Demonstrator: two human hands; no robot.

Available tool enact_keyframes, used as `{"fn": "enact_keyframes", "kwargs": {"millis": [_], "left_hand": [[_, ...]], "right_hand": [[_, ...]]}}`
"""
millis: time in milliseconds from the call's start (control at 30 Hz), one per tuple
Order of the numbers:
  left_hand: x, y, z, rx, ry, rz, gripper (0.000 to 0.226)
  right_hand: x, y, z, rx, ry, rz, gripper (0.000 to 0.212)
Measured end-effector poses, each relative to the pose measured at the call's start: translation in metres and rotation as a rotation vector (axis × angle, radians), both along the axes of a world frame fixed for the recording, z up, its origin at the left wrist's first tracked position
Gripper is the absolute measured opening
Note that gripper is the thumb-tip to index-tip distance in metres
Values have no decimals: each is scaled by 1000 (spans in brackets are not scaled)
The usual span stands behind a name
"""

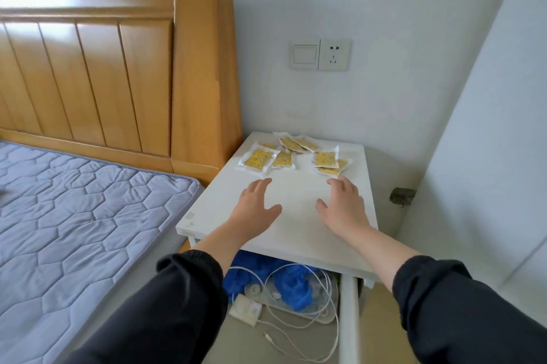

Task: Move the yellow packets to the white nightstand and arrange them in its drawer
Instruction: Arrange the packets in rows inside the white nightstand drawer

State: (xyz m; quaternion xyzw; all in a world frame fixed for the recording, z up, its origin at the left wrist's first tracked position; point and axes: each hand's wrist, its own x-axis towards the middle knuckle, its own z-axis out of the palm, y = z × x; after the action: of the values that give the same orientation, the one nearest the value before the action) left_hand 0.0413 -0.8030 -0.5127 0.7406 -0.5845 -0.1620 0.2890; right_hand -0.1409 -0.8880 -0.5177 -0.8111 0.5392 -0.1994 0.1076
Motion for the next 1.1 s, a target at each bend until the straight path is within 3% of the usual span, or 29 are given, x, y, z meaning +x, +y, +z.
{"fn": "enact_keyframes", "kwargs": {"millis": [200, 400, 500, 667, 800, 1100], "left_hand": [[26, -62, -33, 222, -281, 156, 78], [52, -122, -40, -13, -443, 203, 69], [59, -143, -42, -26, -521, 137, 65], [62, -155, -46, 120, -589, 13, 57], [63, -158, -47, 212, -578, -31, 55], [55, -139, -42, 224, -574, -80, 56]], "right_hand": [[27, -60, -21, -116, 47, -109, 57], [59, -125, -28, -336, 149, -41, 57], [76, -159, -21, -228, 306, 7, 59], [97, -191, -18, -16, 369, 79, 56], [103, -195, -32, 9, 415, 109, 52], [91, -174, -32, 10, 455, 146, 53]]}}
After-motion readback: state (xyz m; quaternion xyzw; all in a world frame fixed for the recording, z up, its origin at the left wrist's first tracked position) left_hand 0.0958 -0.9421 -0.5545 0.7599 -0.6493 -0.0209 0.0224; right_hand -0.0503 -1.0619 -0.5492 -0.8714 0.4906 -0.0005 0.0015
